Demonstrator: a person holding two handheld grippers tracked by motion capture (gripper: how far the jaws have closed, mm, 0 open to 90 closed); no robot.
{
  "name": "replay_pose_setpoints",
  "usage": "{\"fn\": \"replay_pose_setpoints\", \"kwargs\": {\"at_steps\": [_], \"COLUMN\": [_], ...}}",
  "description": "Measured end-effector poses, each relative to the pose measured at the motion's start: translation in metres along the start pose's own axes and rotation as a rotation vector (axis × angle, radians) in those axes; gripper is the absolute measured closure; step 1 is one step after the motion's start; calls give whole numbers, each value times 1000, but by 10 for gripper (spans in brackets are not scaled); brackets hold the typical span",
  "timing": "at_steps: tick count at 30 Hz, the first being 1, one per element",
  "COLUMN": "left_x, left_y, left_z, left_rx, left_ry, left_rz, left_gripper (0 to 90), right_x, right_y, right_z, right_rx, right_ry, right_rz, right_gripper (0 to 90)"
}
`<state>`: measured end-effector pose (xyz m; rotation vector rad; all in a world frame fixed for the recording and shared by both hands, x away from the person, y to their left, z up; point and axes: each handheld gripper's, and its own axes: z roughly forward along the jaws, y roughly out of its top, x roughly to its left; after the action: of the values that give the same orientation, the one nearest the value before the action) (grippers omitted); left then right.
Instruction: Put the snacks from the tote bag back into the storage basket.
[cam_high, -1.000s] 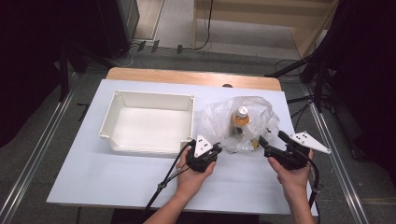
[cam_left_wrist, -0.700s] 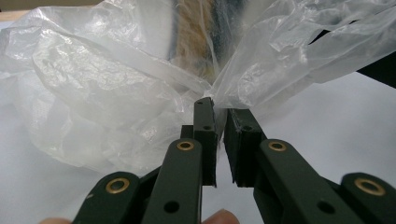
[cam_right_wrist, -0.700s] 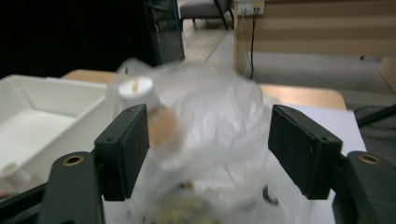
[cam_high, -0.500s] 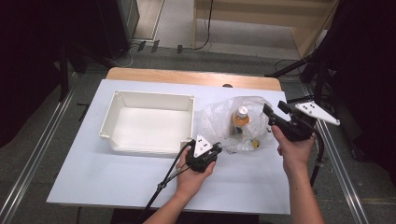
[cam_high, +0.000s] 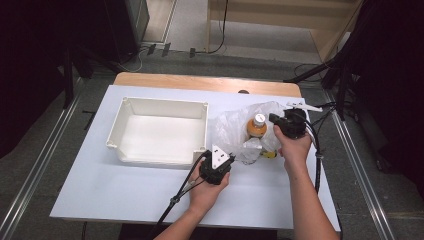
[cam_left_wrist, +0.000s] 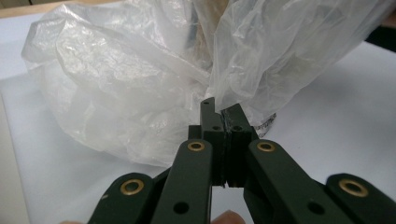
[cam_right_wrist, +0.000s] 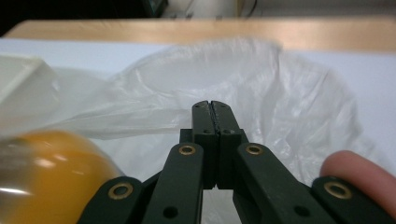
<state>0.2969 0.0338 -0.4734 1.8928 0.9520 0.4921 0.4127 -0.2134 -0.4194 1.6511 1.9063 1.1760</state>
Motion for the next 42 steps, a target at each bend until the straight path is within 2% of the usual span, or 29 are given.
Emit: {"fn": "replay_pose_setpoints", "kwargs": {"at_steps": [4, 8, 9, 11, 14, 16, 18, 21, 24, 26, 27, 29, 31, 33, 35, 36, 38, 39, 42], "left_x": [-2, -3, -2, -1, -2, -2, -2, -3, -4, -4, -4, -4, -5, -4, -1, 0, 2, 3, 6], "left_y": [0, 1, 1, 1, 1, 1, 1, 1, 1, 2, 2, 2, 1, 1, 1, 1, 1, 1, 2], "left_z": [3, 7, 7, 6, 6, 6, 7, 8, 9, 10, 10, 10, 9, 7, 3, 1, -2, -4, -11], "left_rx": [43, 83, 89, 95, 87, 85, 86, 93, 105, 109, 110, 111, 101, 82, 43, 27, -3, -23, -66], "left_ry": [6, 2, -10, -18, -32, -32, -37, -34, -24, -21, -21, -20, -20, -15, -30, -40, -62, -70, -98], "left_rz": [22, 23, 21, 22, 30, 34, 27, 33, 44, 42, 41, 43, 46, 39, 21, 10, -9, -19, -42], "left_gripper": [900, 900, 900, 892, 892, 891, 886, 869, 863, 864, 862, 856, 835, 742, 658, 618, 543, 511, 462], "right_x": [-11, -21, -22, -22, -13, -1, 9, 19, 30, 38, 44, 53, 56, 56, 53, 50, 41, 38, 37], "right_y": [-27, -50, -53, -56, -59, -61, -65, -74, -75, -77, -79, -83, -89, -93, -96, -97, -99, -100, -101], "right_z": [18, 24, 23, 14, -11, -30, -49, -81, -107, -119, -120, -114, -98, -82, -67, -61, -50, -46, -34], "right_rx": [84, 115, 100, 40, -92, -144, -175, -248, -290, -314, -309, -257, -195, -111, -47, -40, -29, -21, 2], "right_ry": [-42, -62, -56, -48, -12, -3, 29, 52, 42, 99, 124, 126, 99, 57, 20, 18, 49, 55, 56], "right_rz": [27, 49, 53, 72, 80, 23, -31, -51, -78, -72, -88, -117, -122, -104, -107, -95, -41, -22, -17], "right_gripper": [900, 900, 900, 770, 608, 551, 513, 497, 431, 352, 307, 256, 292, 365, 515, 595, 733, 778, 884]}}
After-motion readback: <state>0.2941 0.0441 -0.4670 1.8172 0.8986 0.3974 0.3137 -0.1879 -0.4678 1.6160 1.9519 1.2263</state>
